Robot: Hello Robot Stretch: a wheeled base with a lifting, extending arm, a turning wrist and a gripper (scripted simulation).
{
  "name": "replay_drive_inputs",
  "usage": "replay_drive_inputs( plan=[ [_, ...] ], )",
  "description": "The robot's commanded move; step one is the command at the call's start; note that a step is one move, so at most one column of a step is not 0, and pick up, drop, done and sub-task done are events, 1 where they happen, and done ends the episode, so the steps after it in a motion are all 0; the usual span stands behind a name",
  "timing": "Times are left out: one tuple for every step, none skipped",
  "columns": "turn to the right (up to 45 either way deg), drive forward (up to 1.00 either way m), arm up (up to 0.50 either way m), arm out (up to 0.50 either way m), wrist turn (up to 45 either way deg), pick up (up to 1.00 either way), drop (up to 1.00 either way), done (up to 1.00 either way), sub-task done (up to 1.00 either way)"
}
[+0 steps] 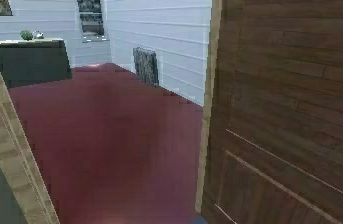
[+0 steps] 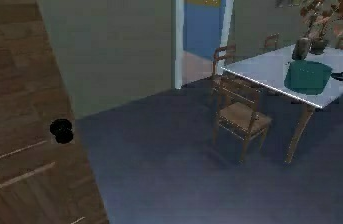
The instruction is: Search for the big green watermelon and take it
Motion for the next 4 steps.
replay_drive_inputs(
  plan=[
    [0.0,0.75,0.0,0.0,0.0,0.0,0.0,0.0,0.0],
    [-33.0,0.0,0.0,0.0,0.0,0.0,0.0,0.0,0.0],
    [0.0,1.0,0.0,0.0,0.0,0.0,0.0,0.0,0.0],
    [0.0,1.0,0.0,0.0,0.0,0.0,0.0,0.0,0.0]
  ],
)
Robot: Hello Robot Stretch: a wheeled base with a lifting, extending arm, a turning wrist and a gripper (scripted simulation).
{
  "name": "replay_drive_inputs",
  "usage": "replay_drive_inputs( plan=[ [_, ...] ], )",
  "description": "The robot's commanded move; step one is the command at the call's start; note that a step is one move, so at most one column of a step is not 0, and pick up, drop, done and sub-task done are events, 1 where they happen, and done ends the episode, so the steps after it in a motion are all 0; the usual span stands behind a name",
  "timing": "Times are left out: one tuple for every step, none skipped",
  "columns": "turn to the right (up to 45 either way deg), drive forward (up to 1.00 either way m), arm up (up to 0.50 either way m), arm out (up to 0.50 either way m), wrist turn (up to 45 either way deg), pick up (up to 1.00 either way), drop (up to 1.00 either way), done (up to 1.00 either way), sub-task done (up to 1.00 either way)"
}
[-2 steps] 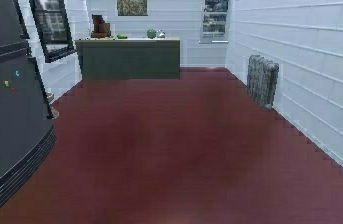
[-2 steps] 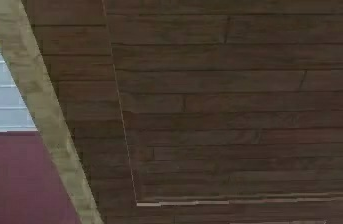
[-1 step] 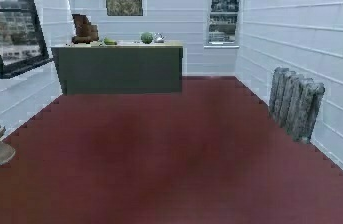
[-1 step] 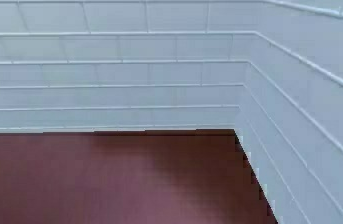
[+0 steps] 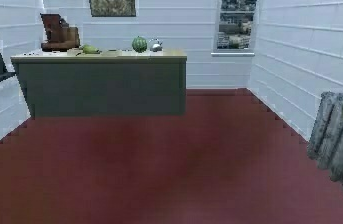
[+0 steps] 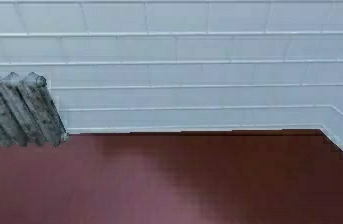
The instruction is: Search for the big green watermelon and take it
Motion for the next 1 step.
replay_drive_inputs(
  plan=[
    [0.0,1.0,0.0,0.0,0.0,0.0,0.0,0.0,0.0]
  ],
)
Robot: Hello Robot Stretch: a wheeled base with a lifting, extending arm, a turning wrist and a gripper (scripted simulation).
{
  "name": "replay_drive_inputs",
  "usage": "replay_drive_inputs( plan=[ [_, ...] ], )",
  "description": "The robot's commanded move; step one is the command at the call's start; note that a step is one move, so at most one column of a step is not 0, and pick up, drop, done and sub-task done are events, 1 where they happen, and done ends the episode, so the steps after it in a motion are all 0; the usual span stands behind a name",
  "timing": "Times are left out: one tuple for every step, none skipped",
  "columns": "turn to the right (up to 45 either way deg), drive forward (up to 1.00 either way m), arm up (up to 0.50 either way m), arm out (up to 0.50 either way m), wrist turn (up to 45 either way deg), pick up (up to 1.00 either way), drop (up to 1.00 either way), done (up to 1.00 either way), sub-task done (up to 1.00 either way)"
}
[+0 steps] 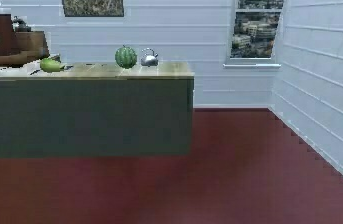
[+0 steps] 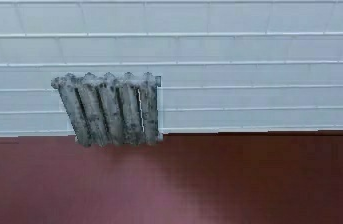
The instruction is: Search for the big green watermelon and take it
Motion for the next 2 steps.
replay_drive_inputs(
  plan=[
    [0.0,1.0,0.0,0.0,0.0,0.0,0.0,0.0,0.0],
    [-9.0,0.0,0.0,0.0,0.0,0.0,0.0,0.0,0.0]
  ],
)
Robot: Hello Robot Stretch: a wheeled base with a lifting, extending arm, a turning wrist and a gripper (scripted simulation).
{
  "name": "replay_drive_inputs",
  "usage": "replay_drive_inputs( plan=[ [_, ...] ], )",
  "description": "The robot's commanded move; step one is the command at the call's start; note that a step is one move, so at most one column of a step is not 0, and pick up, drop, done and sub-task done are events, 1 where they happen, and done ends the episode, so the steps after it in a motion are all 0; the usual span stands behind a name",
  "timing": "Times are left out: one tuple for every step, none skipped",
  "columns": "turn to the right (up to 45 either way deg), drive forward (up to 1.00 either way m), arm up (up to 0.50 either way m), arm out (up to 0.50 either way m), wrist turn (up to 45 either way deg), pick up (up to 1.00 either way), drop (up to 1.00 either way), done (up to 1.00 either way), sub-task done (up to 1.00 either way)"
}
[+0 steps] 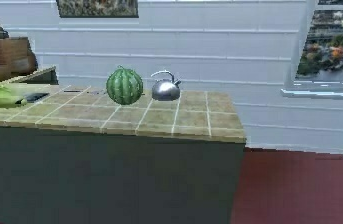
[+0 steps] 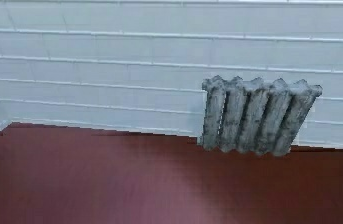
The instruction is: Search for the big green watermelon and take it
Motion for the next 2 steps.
replay_drive_inputs(
  plan=[
    [0.0,0.35,0.0,0.0,0.0,0.0,0.0,0.0,0.0],
    [-45.0,0.0,0.0,0.0,0.0,0.0,0.0,0.0,0.0]
  ],
)
